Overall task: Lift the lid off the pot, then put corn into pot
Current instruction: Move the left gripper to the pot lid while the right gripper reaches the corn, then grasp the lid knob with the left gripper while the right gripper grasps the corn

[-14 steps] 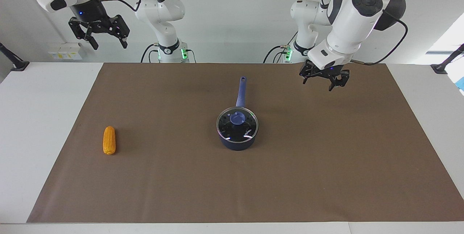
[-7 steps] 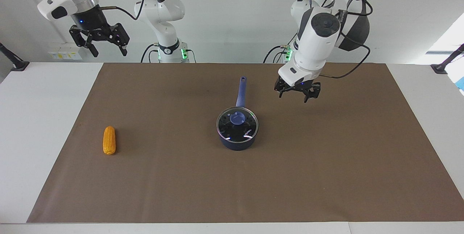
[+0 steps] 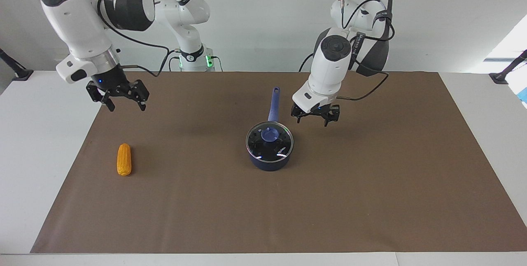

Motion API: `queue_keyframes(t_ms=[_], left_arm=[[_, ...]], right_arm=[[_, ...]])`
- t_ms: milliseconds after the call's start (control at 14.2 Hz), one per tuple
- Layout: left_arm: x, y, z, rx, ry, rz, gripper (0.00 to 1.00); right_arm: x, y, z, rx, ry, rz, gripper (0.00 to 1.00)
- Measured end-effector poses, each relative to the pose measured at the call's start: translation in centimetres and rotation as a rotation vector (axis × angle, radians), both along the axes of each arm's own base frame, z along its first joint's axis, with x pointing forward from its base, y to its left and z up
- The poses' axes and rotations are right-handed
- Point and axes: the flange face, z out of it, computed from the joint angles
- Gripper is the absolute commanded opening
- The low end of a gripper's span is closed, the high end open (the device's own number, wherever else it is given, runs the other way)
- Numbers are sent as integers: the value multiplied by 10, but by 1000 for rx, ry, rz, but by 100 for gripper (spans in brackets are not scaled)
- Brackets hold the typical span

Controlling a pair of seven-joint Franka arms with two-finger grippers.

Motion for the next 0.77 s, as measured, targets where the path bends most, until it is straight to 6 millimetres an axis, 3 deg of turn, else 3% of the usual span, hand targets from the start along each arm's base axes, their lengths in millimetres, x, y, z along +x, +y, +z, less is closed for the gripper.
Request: queue_keyframes(t_ms=[352,563,774], left_arm=[[-10,-61,5,-16,-24,61,100],[3,-73,9,-22,-36,79,100],[16,-84,-1,-25,-41,110,100]], right_arm=[[44,-36,-94,-51,-40,89,100],[54,-46,-143,-75,-41,175,100],[52,-85,-199,-77,-14,222,100]])
